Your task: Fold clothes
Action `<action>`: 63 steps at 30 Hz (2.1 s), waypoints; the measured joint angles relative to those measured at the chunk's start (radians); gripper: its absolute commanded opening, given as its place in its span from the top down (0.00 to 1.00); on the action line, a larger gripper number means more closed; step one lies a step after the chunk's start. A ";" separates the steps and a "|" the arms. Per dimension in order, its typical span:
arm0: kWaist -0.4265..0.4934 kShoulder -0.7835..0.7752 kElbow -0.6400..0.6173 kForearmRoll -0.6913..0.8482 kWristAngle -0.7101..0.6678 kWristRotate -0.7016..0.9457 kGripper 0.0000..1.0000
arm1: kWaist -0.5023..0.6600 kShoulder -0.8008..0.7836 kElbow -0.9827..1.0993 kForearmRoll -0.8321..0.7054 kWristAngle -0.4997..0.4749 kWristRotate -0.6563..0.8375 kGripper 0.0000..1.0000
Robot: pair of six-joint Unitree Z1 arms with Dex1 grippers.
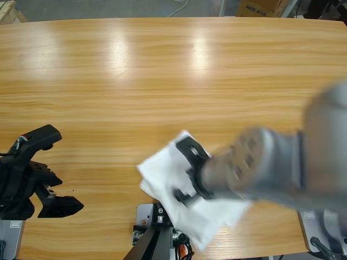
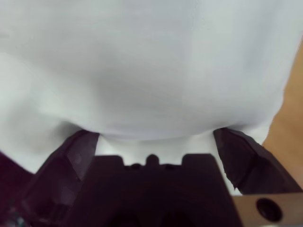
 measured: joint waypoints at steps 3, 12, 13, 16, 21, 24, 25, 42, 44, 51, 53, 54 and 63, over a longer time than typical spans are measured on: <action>0.000 -0.018 0.020 0.000 0.000 -0.005 0.24 | -0.072 0.056 -0.091 0.002 -0.006 -0.091 0.09; 0.000 -0.039 0.058 0.000 0.012 -0.025 0.24 | -0.233 0.168 -0.291 0.037 -0.100 -0.461 0.08; 0.000 -0.043 0.064 0.000 0.013 -0.027 0.24 | -0.250 0.177 -0.315 0.038 -0.100 -0.512 0.08; 0.000 -0.052 0.074 0.000 0.022 -0.037 0.24 | -0.281 0.197 -0.379 0.050 -0.087 -0.657 0.08; 0.013 -0.062 0.076 -0.008 0.037 -0.045 0.51 | -0.298 0.198 -0.445 0.106 -0.035 -0.749 0.14; 0.076 -0.068 0.072 -0.025 0.047 -0.053 0.81 | -0.301 0.147 -0.452 0.155 -0.024 -0.723 1.00; 0.112 -0.069 0.059 -0.032 0.048 -0.054 0.98 | -0.301 0.108 -0.452 0.168 -0.024 -0.695 1.00; 0.336 0.411 -0.525 -0.048 -0.278 0.005 1.00 | -0.500 -0.438 0.474 -0.602 0.438 -0.237 1.00; 0.346 0.412 -0.457 -0.126 -0.290 -0.019 1.00 | -0.525 -0.396 0.523 -0.708 0.476 -0.233 1.00; 0.369 0.421 -0.339 -0.289 -0.294 -0.088 1.00 | -0.614 -0.279 0.526 -0.859 0.557 -0.233 1.00; 0.369 0.437 -0.320 -0.317 -0.294 -0.095 1.00 | -0.623 -0.247 0.511 -0.869 0.568 -0.233 1.00; 0.369 0.449 -0.312 -0.331 -0.294 -0.099 1.00 | -0.627 -0.232 0.506 -0.874 0.570 -0.233 1.00; 0.371 0.531 -0.258 -0.376 -0.247 -0.128 1.00 | -0.655 -0.165 0.517 -0.893 0.579 -0.236 1.00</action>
